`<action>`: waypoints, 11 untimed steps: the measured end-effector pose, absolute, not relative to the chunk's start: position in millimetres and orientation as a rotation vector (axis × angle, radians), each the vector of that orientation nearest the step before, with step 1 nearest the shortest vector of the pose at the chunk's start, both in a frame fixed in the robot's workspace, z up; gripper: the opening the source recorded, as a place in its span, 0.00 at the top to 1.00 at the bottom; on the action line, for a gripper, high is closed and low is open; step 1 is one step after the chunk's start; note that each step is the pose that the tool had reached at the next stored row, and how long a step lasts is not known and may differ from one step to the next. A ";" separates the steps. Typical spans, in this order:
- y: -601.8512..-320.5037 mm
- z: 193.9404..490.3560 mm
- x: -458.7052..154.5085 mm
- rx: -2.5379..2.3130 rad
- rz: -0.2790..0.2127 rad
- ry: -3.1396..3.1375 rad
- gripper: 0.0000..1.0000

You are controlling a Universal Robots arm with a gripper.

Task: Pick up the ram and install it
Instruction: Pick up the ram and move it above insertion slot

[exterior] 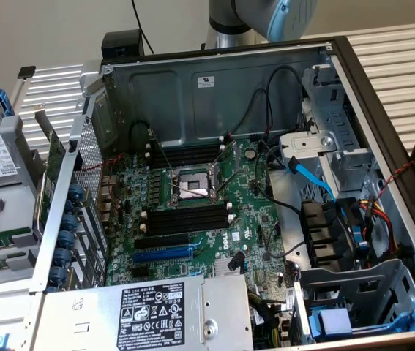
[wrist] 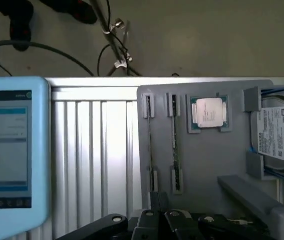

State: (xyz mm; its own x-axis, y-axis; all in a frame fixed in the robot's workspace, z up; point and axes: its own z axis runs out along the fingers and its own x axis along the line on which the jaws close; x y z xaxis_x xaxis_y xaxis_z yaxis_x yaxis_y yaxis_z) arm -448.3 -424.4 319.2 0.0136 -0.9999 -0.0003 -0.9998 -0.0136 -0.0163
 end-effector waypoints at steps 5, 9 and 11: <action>-424.4 310.1 -453.3 -2.274 -0.013 2.145 0.76; -424.3 302.7 -454.9 -2.300 -0.011 2.116 0.64; -424.2 299.1 -455.1 -2.311 -0.011 2.104 0.64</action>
